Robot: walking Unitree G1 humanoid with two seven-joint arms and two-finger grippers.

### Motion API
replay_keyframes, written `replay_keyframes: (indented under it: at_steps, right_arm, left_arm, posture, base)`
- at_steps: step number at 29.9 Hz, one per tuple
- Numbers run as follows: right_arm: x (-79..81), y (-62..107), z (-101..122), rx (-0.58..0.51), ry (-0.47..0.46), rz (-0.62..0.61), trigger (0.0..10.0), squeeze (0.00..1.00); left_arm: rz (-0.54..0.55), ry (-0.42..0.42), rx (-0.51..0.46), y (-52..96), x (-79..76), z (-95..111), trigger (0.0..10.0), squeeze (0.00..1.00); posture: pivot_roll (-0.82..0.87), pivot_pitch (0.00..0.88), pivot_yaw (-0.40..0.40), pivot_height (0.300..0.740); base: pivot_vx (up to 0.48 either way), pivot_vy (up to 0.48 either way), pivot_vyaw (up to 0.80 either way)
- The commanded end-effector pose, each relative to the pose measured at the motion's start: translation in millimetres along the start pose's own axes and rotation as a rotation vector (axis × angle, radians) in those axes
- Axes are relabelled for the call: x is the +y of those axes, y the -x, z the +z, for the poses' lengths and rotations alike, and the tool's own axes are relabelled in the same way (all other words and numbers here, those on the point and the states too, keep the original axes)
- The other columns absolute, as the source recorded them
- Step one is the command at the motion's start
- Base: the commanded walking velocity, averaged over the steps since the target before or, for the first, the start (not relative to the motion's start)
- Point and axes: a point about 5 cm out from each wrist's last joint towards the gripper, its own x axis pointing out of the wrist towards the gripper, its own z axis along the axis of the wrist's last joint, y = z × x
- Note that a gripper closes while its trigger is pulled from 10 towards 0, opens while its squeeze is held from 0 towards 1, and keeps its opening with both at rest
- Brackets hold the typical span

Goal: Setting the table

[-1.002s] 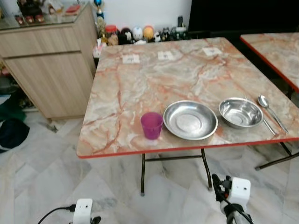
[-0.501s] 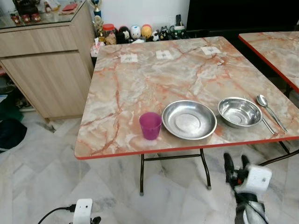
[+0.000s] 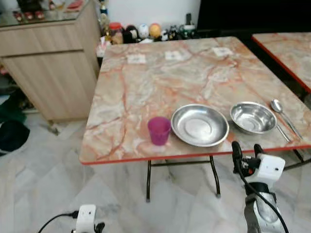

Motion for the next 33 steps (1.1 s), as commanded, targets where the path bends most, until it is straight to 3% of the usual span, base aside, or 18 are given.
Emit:
replay_keyframes:
  at_steps: [1,9,25,33]
  right_arm:
    - [5.3,-1.8,5,-0.012,-0.016,0.016,10.0,0.00]
    - [6.3,-3.7,8,-0.016,-0.020,0.014,10.0,0.00]
    - [-7.3,-10.8,28,-0.105,-0.030,-0.125,10.0,0.00]
    - [-7.5,-13.3,33,-0.121,-0.026,-0.139,10.0,0.00]
  left_arm:
    - [0.016,0.017,0.015,1.7,5.4,-5,10.0,0.00]
    - [0.011,0.013,0.013,1.3,5.1,-3,10.0,0.00]
    - [0.010,0.020,0.000,0.8,4.0,-1,10.0,0.00]
    - [0.010,0.026,-0.004,0.9,4.3,-1,10.0,0.00]
  posture:
    - [-0.06,0.033,0.023,0.740]
    - [-0.06,0.024,0.026,0.740]
    - [-0.05,0.030,0.024,0.740]
    - [-0.05,0.036,0.023,0.740]
  base:
    - [0.000,0.000,0.80]
    - [0.000,0.000,0.77]
    - [0.000,0.000,0.00]
    - [0.284,0.000,0.00]
